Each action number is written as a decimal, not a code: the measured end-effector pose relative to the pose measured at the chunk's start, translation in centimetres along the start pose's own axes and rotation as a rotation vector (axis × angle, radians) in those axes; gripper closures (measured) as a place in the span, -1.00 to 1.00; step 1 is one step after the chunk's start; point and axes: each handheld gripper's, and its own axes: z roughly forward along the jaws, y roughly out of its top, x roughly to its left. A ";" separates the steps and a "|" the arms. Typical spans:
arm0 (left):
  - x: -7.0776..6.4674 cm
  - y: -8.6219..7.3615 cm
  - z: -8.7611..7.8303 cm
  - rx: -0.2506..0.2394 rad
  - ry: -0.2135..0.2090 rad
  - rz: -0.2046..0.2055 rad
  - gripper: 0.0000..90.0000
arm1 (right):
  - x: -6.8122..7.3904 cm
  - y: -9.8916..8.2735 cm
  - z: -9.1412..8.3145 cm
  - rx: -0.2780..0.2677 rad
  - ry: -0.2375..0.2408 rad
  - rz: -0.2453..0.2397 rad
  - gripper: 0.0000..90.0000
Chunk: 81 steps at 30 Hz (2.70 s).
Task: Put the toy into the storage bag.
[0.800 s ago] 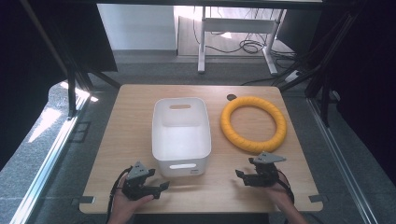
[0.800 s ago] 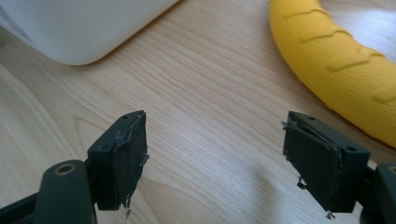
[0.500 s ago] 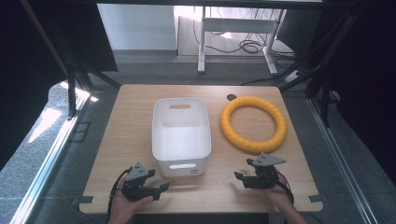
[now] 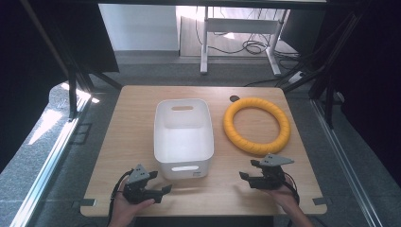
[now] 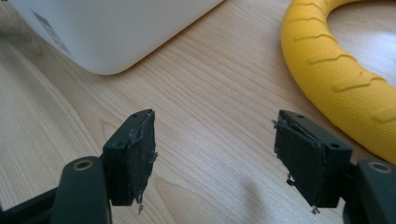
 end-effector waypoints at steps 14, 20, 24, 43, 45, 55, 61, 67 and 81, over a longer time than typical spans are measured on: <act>0.4 0.5 -1.1 -0.024 0.021 -0.018 -0.53 | -0.2 3.1 -1.3 0.048 0.031 -0.036 -0.34; 0.2 0.4 -1.0 -0.019 0.013 -0.013 -0.53 | -1.3 5.8 -2.4 0.082 0.019 -0.087 -0.34; 0.1 0.3 -0.6 -0.008 0.009 -0.012 -0.53 | -2.7 7.6 -3.0 0.109 0.038 -0.109 -0.35; -0.2 0.2 0.0 0.005 -0.005 -0.006 -0.53 | -5.7 11.0 -0.4 0.254 0.036 -0.167 -0.32; -0.2 0.2 0.0 0.007 -0.005 -0.006 -0.53 | -5.8 11.0 -0.1 0.271 0.037 -0.173 -0.33; -0.4 0.2 0.1 0.011 -0.016 0.000 -0.53 | -7.1 10.7 2.6 0.375 0.059 -0.169 -0.33; -0.4 0.2 0.2 0.012 -0.015 0.001 -0.53 | -8.1 10.7 4.0 0.417 0.046 -0.172 -0.33; -0.4 0.2 0.1 0.015 -0.017 0.007 -0.53 | -8.6 10.8 5.2 0.446 0.044 -0.167 -0.33; -0.3 0.2 0.1 0.006 -0.043 -0.006 -0.53 | -9.2 9.2 8.0 0.570 0.027 -0.200 -0.29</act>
